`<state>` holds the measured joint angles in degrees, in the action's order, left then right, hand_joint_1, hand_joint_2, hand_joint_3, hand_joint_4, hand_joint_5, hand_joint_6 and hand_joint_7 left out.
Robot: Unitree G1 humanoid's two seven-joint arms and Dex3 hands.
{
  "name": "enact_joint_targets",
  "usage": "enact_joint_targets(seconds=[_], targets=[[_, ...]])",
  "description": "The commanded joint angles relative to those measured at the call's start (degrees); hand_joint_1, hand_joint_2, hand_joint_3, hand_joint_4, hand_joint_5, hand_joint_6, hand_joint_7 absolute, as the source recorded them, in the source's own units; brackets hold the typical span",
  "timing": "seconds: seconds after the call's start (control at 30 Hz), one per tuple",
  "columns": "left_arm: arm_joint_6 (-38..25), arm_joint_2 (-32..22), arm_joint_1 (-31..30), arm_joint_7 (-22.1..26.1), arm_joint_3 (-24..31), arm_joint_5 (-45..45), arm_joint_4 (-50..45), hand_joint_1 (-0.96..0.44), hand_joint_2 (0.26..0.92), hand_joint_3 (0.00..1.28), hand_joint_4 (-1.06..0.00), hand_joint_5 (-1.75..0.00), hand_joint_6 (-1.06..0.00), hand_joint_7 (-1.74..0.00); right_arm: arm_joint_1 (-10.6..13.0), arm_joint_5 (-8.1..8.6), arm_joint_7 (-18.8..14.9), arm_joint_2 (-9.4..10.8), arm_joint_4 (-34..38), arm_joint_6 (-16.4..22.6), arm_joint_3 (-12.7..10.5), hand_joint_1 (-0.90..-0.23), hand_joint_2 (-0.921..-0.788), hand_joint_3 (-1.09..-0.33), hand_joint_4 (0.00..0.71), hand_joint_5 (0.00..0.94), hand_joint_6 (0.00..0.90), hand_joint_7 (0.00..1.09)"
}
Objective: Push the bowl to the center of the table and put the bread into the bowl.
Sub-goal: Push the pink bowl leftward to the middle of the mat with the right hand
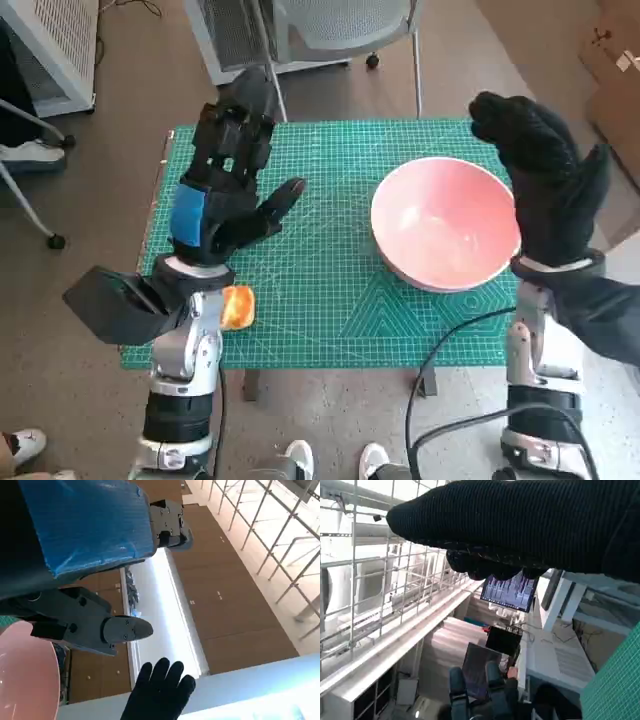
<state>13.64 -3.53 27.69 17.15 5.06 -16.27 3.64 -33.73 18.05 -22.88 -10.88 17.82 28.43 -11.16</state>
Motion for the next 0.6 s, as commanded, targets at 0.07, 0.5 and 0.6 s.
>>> enact_joint_targets(seconds=[0.07,0.5,0.6], targets=[[0.17,-0.29,0.69,0.10,0.03,0.21,0.51,-0.11,0.903,0.33,-0.08,-0.01,0.00,-0.51,0.06,0.52,-0.43,-0.72,1.55,-0.25,-0.76,-0.486,-0.921,-0.529,0.404,0.000,0.453,0.00],[0.37,-0.19,0.65,-0.10,-0.13,0.41,0.49,-0.10,0.905,0.33,-0.08,-0.01,0.00,-0.51,-0.26,0.29,-0.25,-1.07,2.48,0.68,-1.75,-0.497,-0.921,-0.526,0.404,0.003,0.447,0.00],[0.57,-0.09,0.59,-0.15,-0.16,0.52,0.58,-0.10,0.905,0.33,-0.08,-0.01,0.00,-0.51,-0.27,0.40,-0.35,-1.37,2.69,0.86,-2.08,-0.496,-0.921,-0.525,0.406,0.004,0.447,0.00]])
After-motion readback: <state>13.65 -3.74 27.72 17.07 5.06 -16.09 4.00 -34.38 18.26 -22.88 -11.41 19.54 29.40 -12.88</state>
